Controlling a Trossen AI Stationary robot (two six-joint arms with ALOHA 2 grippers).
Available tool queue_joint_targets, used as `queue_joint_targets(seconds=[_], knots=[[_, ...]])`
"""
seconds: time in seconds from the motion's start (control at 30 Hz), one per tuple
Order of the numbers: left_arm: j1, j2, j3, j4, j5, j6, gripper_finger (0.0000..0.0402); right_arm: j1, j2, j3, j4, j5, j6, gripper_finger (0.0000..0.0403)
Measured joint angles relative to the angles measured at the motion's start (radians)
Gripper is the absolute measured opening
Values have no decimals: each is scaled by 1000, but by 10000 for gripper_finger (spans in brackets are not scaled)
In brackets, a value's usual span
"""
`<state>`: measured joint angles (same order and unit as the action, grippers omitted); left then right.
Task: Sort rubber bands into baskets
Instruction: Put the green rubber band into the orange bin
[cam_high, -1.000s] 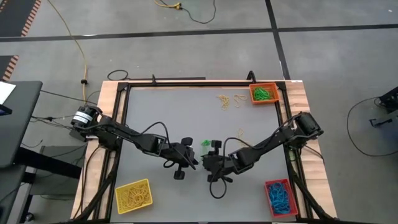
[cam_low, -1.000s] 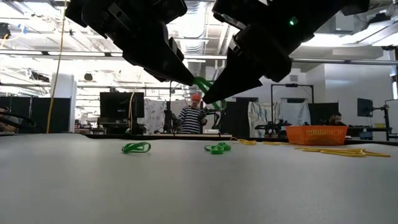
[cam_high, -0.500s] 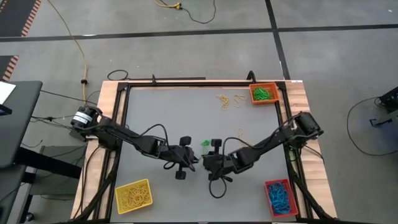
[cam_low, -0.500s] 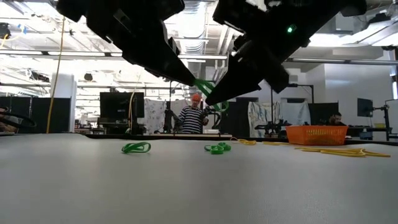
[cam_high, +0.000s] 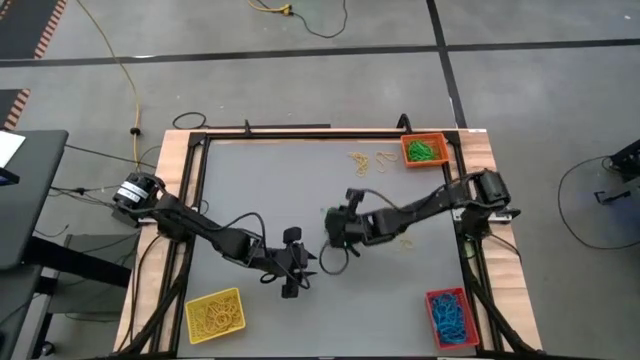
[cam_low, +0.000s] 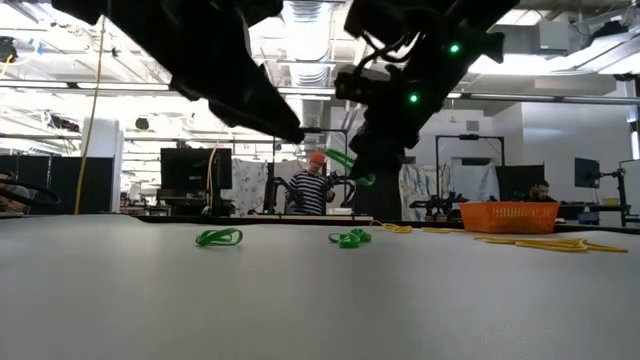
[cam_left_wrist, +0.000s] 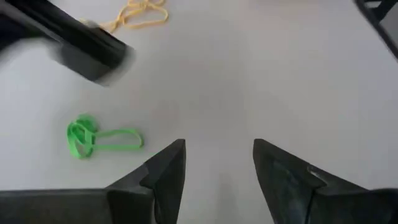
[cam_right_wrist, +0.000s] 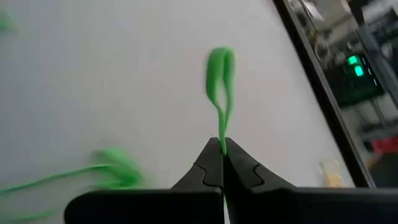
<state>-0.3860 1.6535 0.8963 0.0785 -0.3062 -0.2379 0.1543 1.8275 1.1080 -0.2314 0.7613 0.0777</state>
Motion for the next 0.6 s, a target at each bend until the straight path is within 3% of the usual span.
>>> queue_joint_targets(seconds=[0.2,0.6], knots=[[-35,54,-1,19,-48,-52,178,-161,-88,0,-107,-20,-46,18],[-64,101,-2,80,-122,-141,178,-577,-320,0,-309,-285,-199,18]])
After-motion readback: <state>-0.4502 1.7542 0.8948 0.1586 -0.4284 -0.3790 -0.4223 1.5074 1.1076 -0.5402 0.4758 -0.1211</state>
